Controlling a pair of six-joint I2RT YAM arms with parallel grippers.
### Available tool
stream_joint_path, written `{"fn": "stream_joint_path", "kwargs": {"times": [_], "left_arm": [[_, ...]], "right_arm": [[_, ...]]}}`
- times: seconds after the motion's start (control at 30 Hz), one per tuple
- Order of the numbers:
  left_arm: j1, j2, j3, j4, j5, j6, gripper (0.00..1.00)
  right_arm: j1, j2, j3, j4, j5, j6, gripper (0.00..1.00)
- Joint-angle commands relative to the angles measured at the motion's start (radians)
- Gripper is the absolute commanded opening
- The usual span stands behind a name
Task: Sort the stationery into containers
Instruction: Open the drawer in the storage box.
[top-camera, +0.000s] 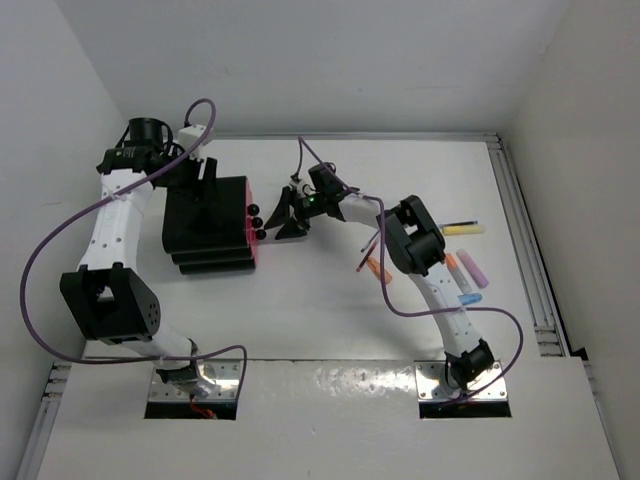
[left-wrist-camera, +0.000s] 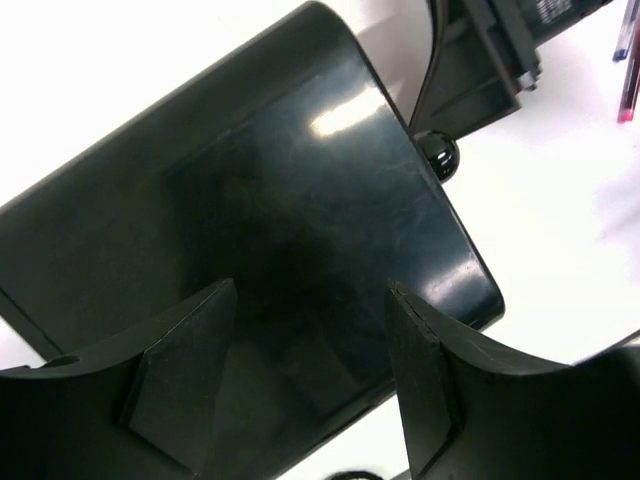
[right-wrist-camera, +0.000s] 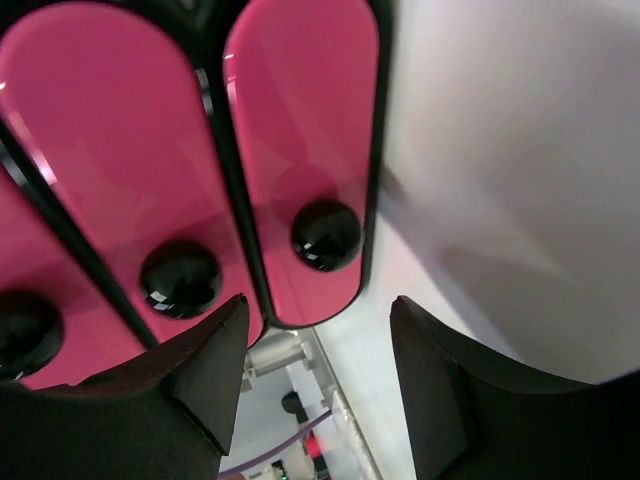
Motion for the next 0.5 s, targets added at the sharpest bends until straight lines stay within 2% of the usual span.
{"fn": "stream_joint_path", "kwargs": {"times": [0.0, 0.33, 0.47], "left_arm": [[-0.021, -0.004, -0.013, 0.062, -0.005, -0.025, 0.67], [-0.026, 0.007, -0.065, 0.087, -0.019, -0.021, 0.66], [-0.024, 0.01, -0.091, 0.094, -0.02, -0.022, 0.66]], "right_arm": [[0.016, 0.018, 0.058, 0.011, 0.009, 0.001, 0.59], [0.056, 0.083, 0.112, 0.047, 0.013, 0.027, 0.58], [0.057, 0.093, 0.122, 0.042, 0.022, 0.029, 0.53]]}}
